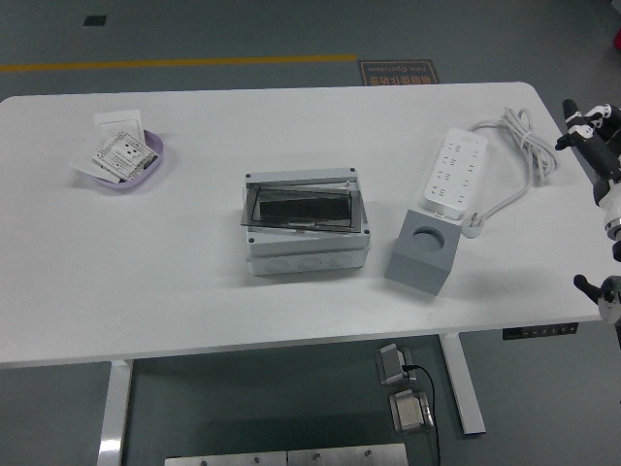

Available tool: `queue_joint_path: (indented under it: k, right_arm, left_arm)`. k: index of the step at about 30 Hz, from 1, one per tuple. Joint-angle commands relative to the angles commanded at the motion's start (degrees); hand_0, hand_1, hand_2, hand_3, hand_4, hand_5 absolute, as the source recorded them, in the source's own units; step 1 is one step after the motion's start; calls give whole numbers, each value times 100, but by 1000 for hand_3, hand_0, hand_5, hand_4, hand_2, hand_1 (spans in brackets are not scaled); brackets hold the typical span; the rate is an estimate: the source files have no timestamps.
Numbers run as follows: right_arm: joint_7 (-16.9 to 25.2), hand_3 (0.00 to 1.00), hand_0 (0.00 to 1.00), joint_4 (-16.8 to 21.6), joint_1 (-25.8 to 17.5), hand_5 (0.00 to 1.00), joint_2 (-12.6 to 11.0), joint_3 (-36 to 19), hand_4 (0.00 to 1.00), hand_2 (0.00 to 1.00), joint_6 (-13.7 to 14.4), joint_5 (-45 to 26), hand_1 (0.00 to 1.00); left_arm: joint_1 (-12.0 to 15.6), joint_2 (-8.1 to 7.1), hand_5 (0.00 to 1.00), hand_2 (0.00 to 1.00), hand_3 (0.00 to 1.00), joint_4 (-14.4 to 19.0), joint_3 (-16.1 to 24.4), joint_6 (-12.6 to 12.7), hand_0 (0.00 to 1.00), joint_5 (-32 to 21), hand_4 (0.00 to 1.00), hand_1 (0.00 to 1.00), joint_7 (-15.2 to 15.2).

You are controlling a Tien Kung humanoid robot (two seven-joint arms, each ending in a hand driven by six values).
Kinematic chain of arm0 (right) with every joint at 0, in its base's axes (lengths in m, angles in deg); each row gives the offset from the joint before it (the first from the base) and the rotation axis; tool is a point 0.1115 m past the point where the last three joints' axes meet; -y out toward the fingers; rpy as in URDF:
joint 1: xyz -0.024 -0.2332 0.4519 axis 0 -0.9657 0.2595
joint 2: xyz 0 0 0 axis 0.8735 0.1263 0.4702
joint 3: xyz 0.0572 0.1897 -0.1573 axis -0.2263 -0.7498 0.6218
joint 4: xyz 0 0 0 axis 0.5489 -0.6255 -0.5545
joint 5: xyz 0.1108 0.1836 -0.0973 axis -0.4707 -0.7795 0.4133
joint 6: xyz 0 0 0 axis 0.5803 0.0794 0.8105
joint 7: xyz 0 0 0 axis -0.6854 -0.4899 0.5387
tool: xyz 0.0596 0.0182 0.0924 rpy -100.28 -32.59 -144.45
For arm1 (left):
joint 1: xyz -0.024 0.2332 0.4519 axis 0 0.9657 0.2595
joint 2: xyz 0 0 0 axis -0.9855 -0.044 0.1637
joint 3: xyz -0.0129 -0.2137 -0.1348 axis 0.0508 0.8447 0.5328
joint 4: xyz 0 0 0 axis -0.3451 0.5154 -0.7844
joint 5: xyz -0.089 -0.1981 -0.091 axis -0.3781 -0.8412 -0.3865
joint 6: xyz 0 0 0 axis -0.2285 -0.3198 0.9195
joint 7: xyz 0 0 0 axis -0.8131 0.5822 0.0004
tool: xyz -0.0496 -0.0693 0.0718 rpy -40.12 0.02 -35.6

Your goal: Pick up the cylinder from the cube,place it in the box,flap close box

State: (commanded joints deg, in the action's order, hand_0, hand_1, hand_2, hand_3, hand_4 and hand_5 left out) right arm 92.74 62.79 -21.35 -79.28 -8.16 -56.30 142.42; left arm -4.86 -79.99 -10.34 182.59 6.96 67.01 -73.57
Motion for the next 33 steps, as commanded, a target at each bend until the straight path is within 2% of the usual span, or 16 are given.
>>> queue_joint_path:
  k: [2, 31, 32, 33]
  right_arm:
    - [-2, 268, 329, 1, 0, 421, 0, -2, 818, 279, -10, 3, 308]
    - [2, 283, 342, -18, 0, 495, -2, 41, 850, 292, -97, 6, 317]
    - [5, 285, 300, -19, -1, 500, -3, 41, 853, 294, -97, 1, 310]
    - [10, 285, 300, -20, -1, 500, -3, 42, 853, 294, -96, -4, 310]
  left_arm:
    - [-1, -1, 272, 603, 591, 0, 11, -1, 603, 22, 636, 668, 0]
    - [8, 5, 272, 603, 591, 0, 48, -1, 603, 86, 635, 669, -4]
    - [9, 5, 272, 603, 591, 0, 47, 0, 603, 84, 634, 670, -4]
    - [9, 5, 272, 603, 591, 0, 45, 0, 603, 81, 634, 670, -3]
